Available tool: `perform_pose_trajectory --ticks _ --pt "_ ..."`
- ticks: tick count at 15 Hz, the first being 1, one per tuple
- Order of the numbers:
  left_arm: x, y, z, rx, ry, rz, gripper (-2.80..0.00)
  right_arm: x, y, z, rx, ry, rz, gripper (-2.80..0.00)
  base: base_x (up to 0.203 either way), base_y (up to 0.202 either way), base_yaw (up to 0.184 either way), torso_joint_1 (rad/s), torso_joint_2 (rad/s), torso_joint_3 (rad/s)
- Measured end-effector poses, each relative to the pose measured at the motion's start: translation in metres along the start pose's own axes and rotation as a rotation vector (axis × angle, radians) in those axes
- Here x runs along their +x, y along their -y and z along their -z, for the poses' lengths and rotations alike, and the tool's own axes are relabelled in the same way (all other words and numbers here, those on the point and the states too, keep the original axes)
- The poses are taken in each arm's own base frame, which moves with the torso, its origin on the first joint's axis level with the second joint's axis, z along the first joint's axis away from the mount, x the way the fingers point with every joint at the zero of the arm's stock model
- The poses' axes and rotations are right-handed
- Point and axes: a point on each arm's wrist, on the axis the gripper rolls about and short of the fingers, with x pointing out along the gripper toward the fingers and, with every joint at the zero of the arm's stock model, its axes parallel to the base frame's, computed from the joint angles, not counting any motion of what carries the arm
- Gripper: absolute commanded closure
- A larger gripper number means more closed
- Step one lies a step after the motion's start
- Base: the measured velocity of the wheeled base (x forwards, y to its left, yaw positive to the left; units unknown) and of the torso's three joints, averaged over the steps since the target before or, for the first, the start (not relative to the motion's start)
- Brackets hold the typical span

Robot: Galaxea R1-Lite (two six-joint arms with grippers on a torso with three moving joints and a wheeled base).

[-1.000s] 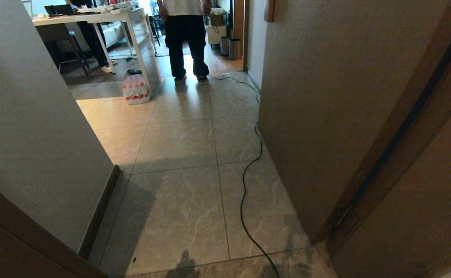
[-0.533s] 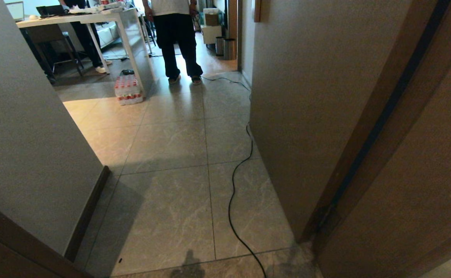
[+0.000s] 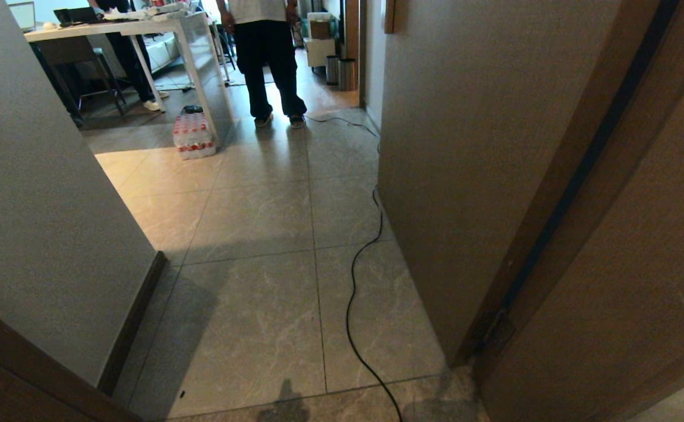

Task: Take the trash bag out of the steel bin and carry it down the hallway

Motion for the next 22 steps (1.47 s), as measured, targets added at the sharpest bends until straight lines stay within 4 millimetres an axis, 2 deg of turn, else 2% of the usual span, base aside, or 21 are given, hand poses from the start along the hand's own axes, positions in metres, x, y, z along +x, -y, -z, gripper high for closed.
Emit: perform_pose_trajectory --ticks 6,15,22 --pt "0.0 0.0 -0.0001 -0.003 0.001 0.0 0.0 0.0 0.0 0.0 0.0 0.0 0.001 0.0 0.0 0.0 0.0 0.0 0.0 0.0" --pt "0.0 0.0 0.0 -0.003 0.0 0.0 0.0 0.0 0.0 0.0 -0.001 0.0 0.001 0.0 0.0 0.158 0.003 0.002 0.0 0.003" --pt "0.0 0.0 -0.0001 -0.002 0.001 0.0 0.0 0.0 0.0 0.0 0.0 0.0 0.0 0.0 0.0 0.0 0.0 0.0 0.0 0.0"
